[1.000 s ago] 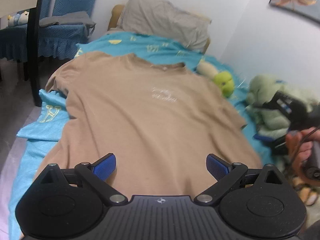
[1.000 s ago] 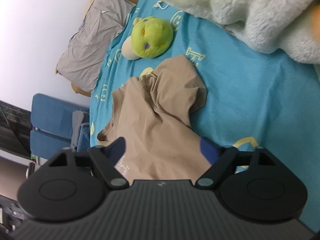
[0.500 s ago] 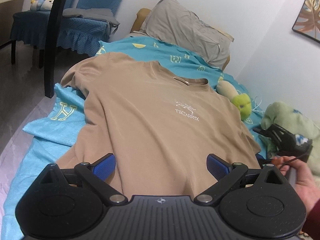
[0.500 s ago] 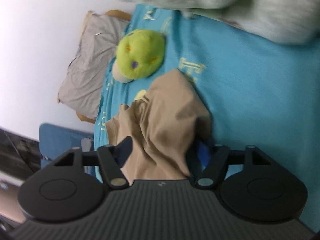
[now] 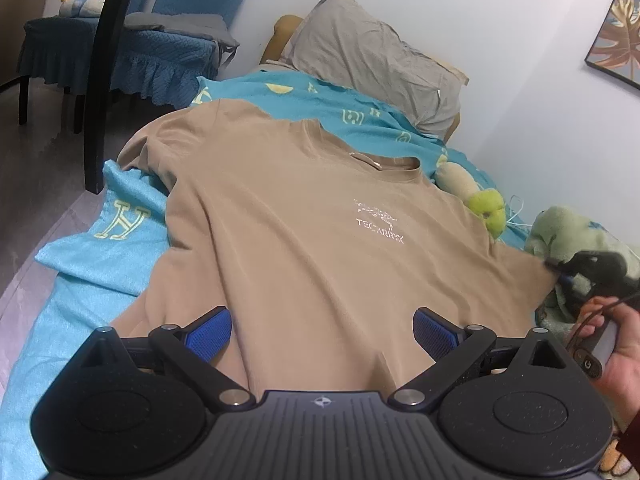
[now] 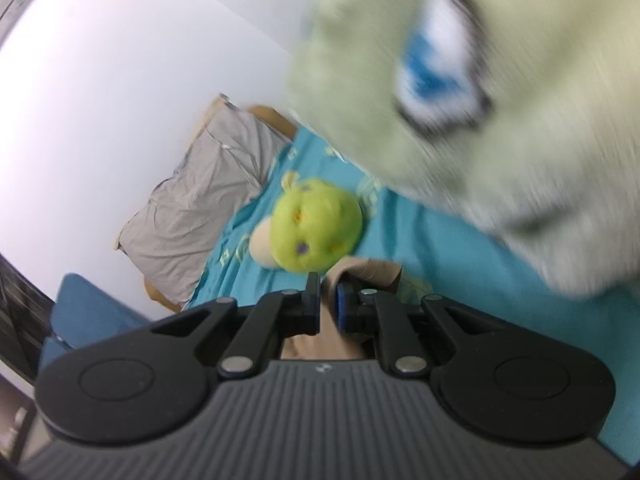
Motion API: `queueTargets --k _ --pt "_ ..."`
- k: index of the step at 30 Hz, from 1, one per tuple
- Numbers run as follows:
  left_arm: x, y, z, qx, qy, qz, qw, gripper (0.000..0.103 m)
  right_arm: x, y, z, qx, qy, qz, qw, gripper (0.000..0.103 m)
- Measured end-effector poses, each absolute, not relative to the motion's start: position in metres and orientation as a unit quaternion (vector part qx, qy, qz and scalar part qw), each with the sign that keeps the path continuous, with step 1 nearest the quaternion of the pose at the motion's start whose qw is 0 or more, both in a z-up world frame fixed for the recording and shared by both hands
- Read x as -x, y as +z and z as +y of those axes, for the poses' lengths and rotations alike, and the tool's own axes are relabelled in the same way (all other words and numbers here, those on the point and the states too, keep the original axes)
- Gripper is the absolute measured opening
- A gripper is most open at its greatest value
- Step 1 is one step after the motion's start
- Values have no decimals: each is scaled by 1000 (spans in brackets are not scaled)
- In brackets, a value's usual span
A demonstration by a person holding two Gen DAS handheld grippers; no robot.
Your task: Fold clothes
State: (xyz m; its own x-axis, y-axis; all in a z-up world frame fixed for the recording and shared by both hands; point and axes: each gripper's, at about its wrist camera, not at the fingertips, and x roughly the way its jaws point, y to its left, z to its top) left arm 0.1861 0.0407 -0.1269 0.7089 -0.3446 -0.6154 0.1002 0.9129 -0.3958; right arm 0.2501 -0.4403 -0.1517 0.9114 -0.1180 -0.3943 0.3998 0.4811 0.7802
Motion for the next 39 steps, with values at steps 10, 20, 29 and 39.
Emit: queueTargets --k 10,20,29,39 --pt "-187 -133 42 172 -116 373 904 99 -263 -196 -441 -542 -111 192 810 83" --pt "-188 -139 38 165 -122 380 902 99 -292 -222 -455 -544 -86 171 817 83" --pt "-194 -142 34 161 -136 370 905 99 -349 -213 -453 -511 -60 202 833 70" --pt "-192 -135 36 163 -134 358 910 99 -332 -164 -454 -378 -155 132 903 6"
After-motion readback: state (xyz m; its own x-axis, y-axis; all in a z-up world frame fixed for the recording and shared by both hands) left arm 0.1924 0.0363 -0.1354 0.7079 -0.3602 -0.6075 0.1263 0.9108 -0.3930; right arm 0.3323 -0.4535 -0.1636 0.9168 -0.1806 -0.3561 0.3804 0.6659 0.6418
